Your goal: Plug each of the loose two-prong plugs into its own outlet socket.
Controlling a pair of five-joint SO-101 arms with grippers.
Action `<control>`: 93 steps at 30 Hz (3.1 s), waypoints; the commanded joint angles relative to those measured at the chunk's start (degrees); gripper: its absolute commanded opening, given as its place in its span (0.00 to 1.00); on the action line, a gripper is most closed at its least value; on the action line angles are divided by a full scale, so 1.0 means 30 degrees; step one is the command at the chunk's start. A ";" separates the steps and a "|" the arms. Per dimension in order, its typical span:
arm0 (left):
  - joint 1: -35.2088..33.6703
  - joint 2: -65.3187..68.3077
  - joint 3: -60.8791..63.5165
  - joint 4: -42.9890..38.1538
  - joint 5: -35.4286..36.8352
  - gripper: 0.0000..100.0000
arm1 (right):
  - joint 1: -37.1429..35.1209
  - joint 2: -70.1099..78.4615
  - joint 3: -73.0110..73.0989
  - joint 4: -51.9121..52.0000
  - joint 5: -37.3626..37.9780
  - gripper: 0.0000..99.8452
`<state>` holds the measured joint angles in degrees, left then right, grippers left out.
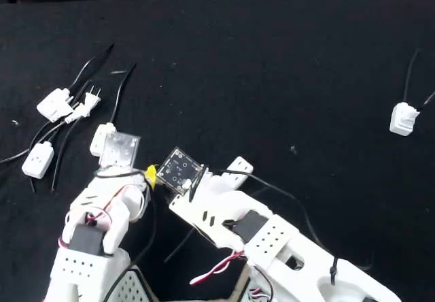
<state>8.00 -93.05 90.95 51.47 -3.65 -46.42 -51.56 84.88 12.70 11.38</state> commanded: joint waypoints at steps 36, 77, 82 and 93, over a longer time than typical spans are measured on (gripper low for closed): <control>0.0220 1.1253 -0.3443 -0.5099 0.0000 0.17 | 0.2549 0.0103 -0.2593 0.5949 0.1407 0.17; -0.3766 1.1253 -0.4440 -0.3341 0.1084 0.17 | 0.2549 0.8689 -0.8308 0.6212 0.1260 0.01; -0.3736 1.1253 -0.4440 -0.3341 0.1084 0.17 | 0.2315 0.8425 -0.6989 0.4718 0.0205 0.04; -0.3766 1.1253 -0.4469 -0.3341 0.1084 0.17 | 0.3487 1.3289 -1.1443 0.7736 0.0674 0.17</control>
<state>-2.90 -58.68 81.71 41.19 -0.92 -39.12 -12.53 55.25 33.80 12.44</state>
